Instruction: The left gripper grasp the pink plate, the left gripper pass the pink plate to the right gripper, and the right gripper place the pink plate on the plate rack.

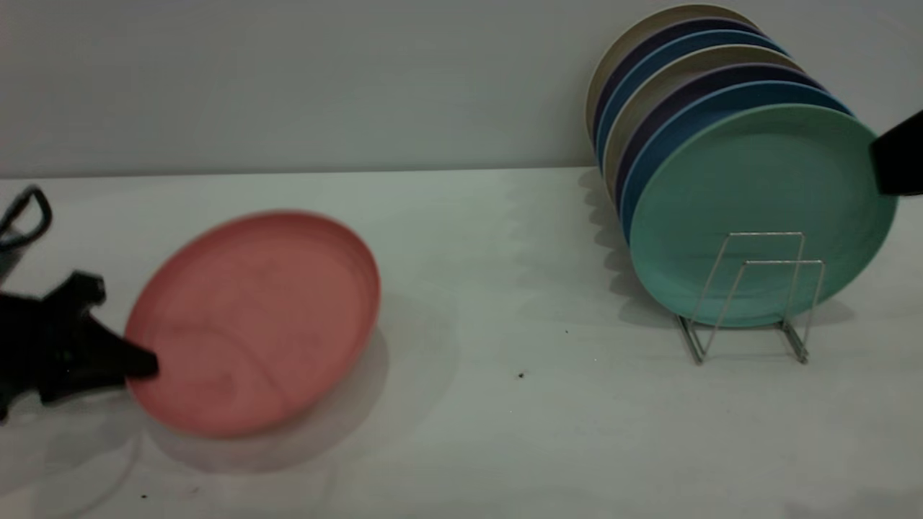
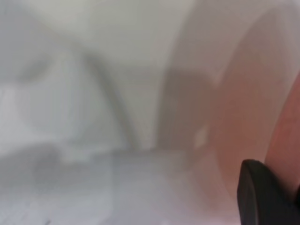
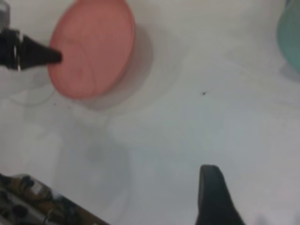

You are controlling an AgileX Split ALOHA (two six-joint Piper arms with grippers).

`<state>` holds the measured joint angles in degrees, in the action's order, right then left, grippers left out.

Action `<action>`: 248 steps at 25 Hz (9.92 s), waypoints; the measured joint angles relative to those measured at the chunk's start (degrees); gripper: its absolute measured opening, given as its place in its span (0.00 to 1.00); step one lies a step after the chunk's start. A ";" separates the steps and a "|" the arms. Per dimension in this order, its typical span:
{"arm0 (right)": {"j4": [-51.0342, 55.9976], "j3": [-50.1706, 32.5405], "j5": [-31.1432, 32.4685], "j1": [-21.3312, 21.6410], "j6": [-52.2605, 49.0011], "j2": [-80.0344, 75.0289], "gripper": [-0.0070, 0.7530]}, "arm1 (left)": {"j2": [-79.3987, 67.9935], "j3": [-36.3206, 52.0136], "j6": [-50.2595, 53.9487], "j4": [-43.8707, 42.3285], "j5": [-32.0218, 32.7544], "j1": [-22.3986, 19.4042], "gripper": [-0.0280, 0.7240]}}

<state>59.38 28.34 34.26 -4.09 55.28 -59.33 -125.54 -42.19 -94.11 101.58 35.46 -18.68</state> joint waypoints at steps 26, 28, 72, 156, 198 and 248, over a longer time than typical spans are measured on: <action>42.11 3.51 8.30 0.00 44.16 -39.40 0.61 | 7.65 0.05 3.71 -0.49 2.54 22.20 0.06; 42.11 4.05 9.52 0.00 44.23 -40.18 0.61 | 7.65 0.05 3.71 -0.55 2.60 23.16 0.06; 42.15 4.40 12.61 0.00 40.80 -41.79 0.17 | 7.68 -5.64 5.44 -0.87 9.61 32.69 0.07; -43.76 46.79 4.06 0.08 30.29 -38.20 0.13 | 14.37 -5.70 27.69 -35.48 -5.24 17.11 0.81; -42.47 46.59 4.63 0.08 29.06 -43.96 0.24 | 14.37 -5.70 27.91 -35.48 -6.26 17.11 0.81; -47.00 15.00 36.36 0.08 -38.84 24.27 0.50 | 101.00 5.41 93.02 -93.39 26.19 17.08 0.79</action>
<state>12.38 43.34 70.62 -4.01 16.44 -35.06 -24.54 -36.79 -1.09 8.19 61.66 -1.59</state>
